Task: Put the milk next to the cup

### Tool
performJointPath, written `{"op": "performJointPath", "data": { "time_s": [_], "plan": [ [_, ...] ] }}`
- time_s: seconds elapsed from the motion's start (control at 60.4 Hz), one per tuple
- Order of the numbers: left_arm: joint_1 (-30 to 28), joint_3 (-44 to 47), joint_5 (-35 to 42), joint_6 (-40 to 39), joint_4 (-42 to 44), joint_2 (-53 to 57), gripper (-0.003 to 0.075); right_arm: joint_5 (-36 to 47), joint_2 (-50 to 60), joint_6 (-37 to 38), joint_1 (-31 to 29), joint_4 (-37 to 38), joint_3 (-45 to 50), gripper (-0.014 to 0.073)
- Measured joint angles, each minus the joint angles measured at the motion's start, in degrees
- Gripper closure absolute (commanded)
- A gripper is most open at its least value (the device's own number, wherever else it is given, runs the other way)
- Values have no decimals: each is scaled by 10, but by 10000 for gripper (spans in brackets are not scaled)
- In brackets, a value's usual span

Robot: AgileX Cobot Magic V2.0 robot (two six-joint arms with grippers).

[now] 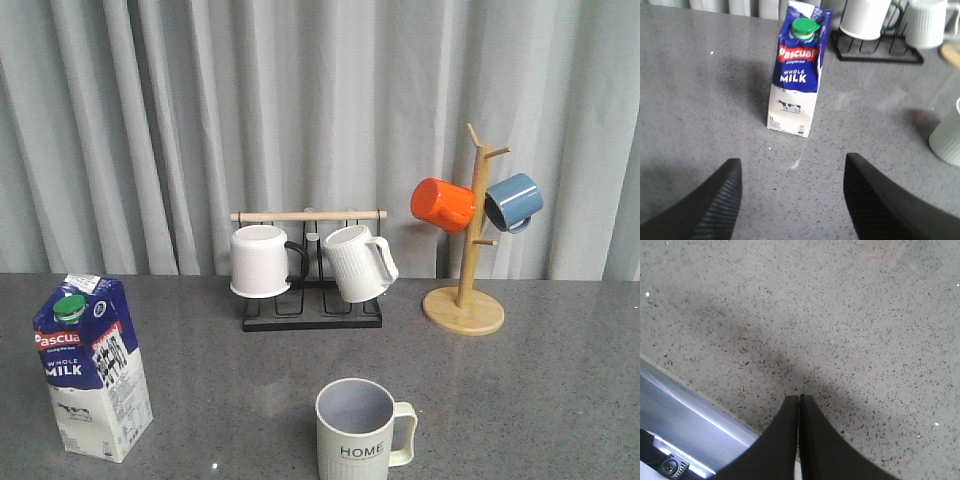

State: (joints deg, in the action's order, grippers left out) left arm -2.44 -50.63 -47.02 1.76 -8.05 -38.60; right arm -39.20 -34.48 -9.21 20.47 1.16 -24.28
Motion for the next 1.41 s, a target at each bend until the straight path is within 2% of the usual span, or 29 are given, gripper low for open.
{"op": "performJointPath", "data": {
  "time_s": [0.116,0.464,0.579,0.712,0.993,1.407],
  "plan": [
    [0,-90,-45,37,0,-74,269,-1,0,0,0,2,0,603],
    [0,-320,-146,63,-6,-291,143,-4,0,14,0,2,0,603],
    [0,-391,-193,63,-11,-367,138,-4,0,22,0,2,0,603],
    [0,-449,-208,64,-11,-432,138,-4,0,24,0,2,0,603],
    [0,-519,-212,64,-12,-521,138,-4,0,24,0,2,0,603],
    [0,-526,-214,90,-59,-588,139,-4,0,24,0,2,0,603]
  ]
}}
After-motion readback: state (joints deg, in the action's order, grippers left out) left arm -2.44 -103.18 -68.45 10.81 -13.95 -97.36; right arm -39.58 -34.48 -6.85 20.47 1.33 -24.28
